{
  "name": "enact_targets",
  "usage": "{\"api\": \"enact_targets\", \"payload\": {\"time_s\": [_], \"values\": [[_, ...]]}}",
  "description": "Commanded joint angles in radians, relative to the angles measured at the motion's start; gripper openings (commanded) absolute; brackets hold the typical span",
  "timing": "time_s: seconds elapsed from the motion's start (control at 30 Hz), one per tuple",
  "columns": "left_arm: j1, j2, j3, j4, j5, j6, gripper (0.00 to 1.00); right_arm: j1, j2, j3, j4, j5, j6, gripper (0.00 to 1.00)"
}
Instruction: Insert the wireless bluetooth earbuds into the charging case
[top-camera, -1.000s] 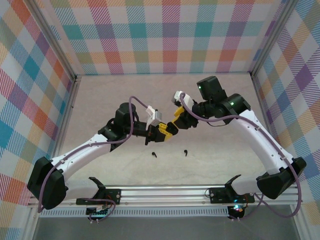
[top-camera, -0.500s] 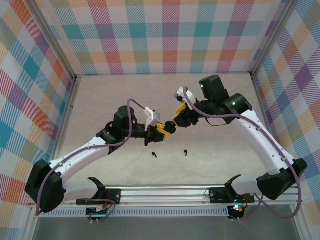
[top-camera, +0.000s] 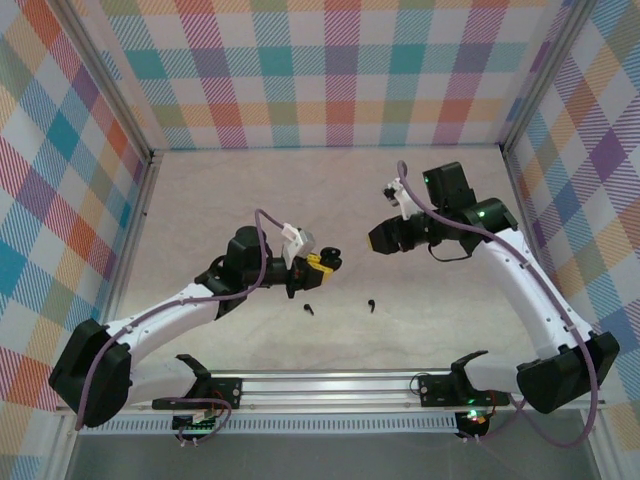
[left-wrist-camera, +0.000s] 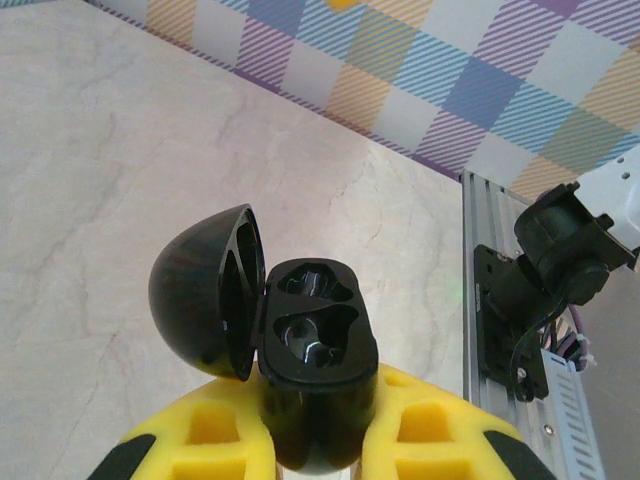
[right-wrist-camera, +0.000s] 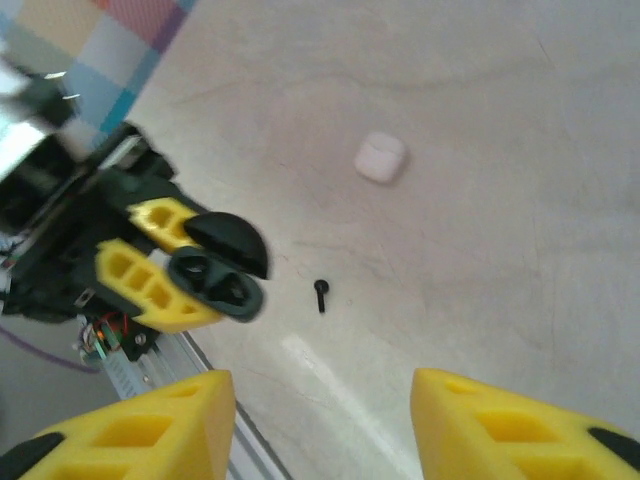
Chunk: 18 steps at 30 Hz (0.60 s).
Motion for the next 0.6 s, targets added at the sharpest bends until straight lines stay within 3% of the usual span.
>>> {"api": "enact_targets", "payload": {"time_s": [0.0, 0.23, 0.4, 0.57], "values": [[0.010, -0.042, -0.019, 0.040, -0.017, -0.003, 0.00, -0.007, -0.026, -0.084, 0.032, -0.014, 0.130, 0.45], [0.014, -0.085, -0.026, -0.009, -0.035, 0.030, 0.00, 0.010, 0.009, -0.273, 0.180, 0.045, 0.321, 0.30], [0.018, -0.143, -0.059, -0.035, -0.051, 0.036, 0.00, 0.104, 0.065, -0.333, 0.264, 0.129, 0.375, 0.28], [0.021, -0.242, -0.086, -0.108, -0.082, 0.053, 0.00, 0.113, 0.105, -0.492, 0.539, 0.128, 0.442, 0.26]]}}
